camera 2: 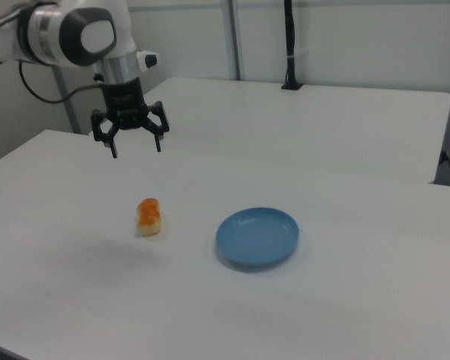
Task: Put the bread on a plate
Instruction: 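Move the open gripper down over the orange-topped bread roll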
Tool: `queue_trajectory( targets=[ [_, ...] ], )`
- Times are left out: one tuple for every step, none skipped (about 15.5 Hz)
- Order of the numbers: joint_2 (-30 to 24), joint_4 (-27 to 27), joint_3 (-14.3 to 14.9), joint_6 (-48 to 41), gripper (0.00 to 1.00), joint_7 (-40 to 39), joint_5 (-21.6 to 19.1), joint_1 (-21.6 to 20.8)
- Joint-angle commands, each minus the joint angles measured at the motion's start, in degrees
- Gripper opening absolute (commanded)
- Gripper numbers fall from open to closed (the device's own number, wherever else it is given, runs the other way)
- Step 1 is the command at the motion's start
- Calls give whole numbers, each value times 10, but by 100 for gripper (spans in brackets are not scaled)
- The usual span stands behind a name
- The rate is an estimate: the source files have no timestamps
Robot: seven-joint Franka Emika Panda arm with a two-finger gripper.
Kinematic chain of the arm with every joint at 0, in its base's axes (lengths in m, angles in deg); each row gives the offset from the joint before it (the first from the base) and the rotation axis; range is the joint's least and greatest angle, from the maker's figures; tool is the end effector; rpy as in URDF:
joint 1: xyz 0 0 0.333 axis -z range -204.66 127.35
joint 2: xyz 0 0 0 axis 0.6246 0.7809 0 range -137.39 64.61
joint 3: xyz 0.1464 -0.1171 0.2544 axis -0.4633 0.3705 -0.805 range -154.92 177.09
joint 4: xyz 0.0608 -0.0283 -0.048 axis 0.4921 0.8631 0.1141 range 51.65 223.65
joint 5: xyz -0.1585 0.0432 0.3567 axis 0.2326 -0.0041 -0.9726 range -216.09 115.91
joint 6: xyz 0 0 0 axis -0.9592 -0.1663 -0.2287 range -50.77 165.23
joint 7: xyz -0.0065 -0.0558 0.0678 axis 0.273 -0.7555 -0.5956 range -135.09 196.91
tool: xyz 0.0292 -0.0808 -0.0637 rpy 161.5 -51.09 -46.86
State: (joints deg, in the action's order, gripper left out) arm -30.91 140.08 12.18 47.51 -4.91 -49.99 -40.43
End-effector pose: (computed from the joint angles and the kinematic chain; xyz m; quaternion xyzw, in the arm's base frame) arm 0.5907 0.0073 0.5607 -0.9496 -0.3134 0.0058 0.0000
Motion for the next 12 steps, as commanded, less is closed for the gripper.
queue_trajectory(
  targets=[
    [18,37,-17,72,100,-10,-10,-3],
    [24,49,-21,96,100,-6,-11,-6],
    [30,58,-28,115,100,-3,-11,-7],
    [39,66,-38,132,100,3,-11,-6],
    [45,72,-43,148,100,14,-11,-6],
    [50,77,-46,164,100,24,-11,-7],
    [61,80,-47,180,100,34,-11,-9],
    [70,82,-54,192,100,48,-11,-11],
    [77,83,-62,200,100,58,-11,-10],
    [91,82,-63,214,100,66,-11,-11],
    [100,82,-64,228,100,79,-11,-13],
    [106,83,-65,240,100,91,-10,-15]
  ],
)
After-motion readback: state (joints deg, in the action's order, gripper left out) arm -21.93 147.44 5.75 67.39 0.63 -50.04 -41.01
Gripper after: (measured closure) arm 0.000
